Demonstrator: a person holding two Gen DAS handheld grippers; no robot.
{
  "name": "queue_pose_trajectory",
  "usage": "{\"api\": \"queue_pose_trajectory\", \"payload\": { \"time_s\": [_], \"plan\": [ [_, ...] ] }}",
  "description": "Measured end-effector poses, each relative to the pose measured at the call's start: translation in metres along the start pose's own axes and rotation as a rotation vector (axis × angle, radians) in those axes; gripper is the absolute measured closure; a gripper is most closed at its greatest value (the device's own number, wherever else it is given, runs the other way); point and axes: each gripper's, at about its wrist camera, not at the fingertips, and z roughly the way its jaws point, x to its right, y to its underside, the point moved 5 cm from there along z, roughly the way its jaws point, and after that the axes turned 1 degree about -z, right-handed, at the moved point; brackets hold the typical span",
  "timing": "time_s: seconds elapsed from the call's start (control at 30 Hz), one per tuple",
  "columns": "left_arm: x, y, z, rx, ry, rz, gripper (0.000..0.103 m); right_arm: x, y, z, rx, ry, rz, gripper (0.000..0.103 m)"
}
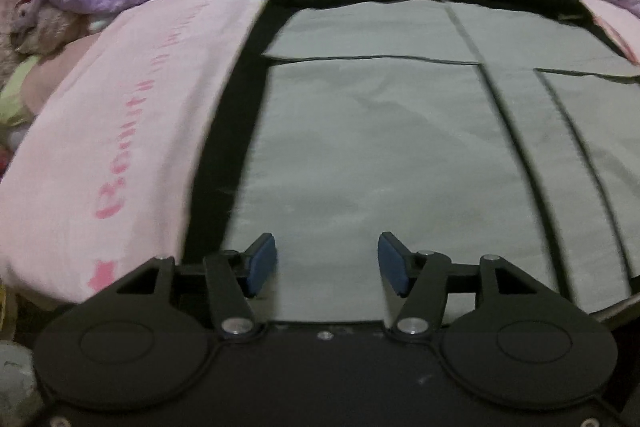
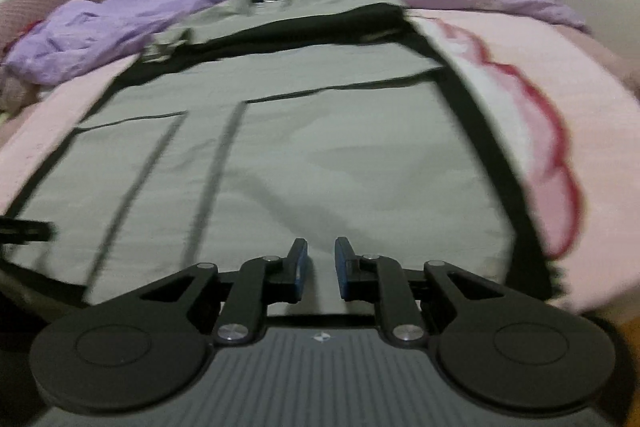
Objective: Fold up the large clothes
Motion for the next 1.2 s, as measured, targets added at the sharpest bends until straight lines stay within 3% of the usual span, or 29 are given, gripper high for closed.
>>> {"api": "queue_pose_trajectory", "payload": {
  "time_s": [0.07,0.1,0.13,0.2,0.27,0.3,0.33,0.37,0.4,0.43,0.5,0.57,0.7,0.73,0.8,0.83,0.97,1.03,1.1,1.2],
  "plan": [
    [-0.02,0.004,0.0,0.004,-0.003,-0.034,0.042,0.023,0.001,-0.003,-0.001,0.094,-0.002,0.081],
    [-0.033,0.006,0.002,0.001,-0.01,-0.049,0.042,0.038,0.002,-0.006,0.0,0.14,0.008,0.089],
    [-0.043,0.007,0.002,0.001,0.005,-0.062,0.041,0.048,0.002,-0.009,0.001,0.099,0.027,0.096],
    [-0.061,0.009,0.002,-0.002,-0.012,-0.074,0.041,0.066,0.002,-0.011,-0.007,-0.002,0.11,0.096],
    [-0.074,0.008,0.001,0.0,-0.038,-0.08,0.041,0.07,-0.001,-0.011,-0.017,-0.028,0.151,0.094],
    [-0.079,0.008,-0.001,-0.005,-0.023,-0.089,0.041,0.067,-0.003,-0.011,-0.018,-0.02,0.135,0.089],
    [-0.082,0.008,-0.004,-0.004,-0.021,-0.096,0.041,0.061,-0.005,-0.012,-0.013,-0.003,0.108,0.076],
    [-0.085,0.008,-0.005,-0.001,-0.028,-0.098,0.043,0.057,-0.009,-0.015,0.0,0.039,0.077,0.064],
    [-0.089,0.01,-0.006,-0.005,-0.036,-0.097,0.043,0.055,-0.012,-0.019,0.017,0.105,0.045,0.042],
    [-0.092,0.013,-0.006,-0.015,-0.033,-0.095,0.043,0.055,-0.013,-0.024,0.032,0.179,0.015,0.034],
    [-0.093,0.019,-0.007,-0.036,0.022,-0.094,0.044,0.061,-0.01,-0.03,0.024,0.237,-0.011,0.036],
    [-0.092,0.022,-0.009,-0.058,0.105,-0.126,0.044,0.073,-0.004,-0.031,-0.009,0.19,0.045,0.036],
    [-0.087,0.023,-0.006,-0.06,0.104,-0.105,0.045,0.092,0.011,-0.024,-0.075,0.101,0.18,0.036],
    [-0.087,0.023,-0.008,-0.063,0.118,-0.11,0.048,0.091,0.013,-0.022,-0.102,0.089,0.204,0.04],
    [-0.084,0.022,-0.014,-0.063,0.163,-0.107,0.048,0.082,0.012,-0.026,-0.097,0.041,0.215,0.042],
    [-0.082,0.022,-0.017,-0.061,0.184,-0.099,0.048,0.076,0.009,-0.029,-0.079,0.011,0.206,0.038],
    [-0.071,0.028,-0.021,-0.061,0.203,-0.045,0.045,0.073,0.006,-0.022,-0.088,0.047,0.174,0.037],
    [-0.07,0.03,-0.013,-0.079,0.216,-0.056,0.045,0.082,0.011,-0.013,-0.111,0.045,0.215,0.036],
    [-0.069,0.03,-0.01,-0.072,0.231,-0.079,0.043,0.087,0.015,-0.012,-0.078,0.016,0.242,0.035],
    [-0.068,0.025,-0.008,-0.083,0.232,-0.095,0.04,0.086,0.017,-0.013,-0.067,0.009,0.215,0.035]
  ]
}}
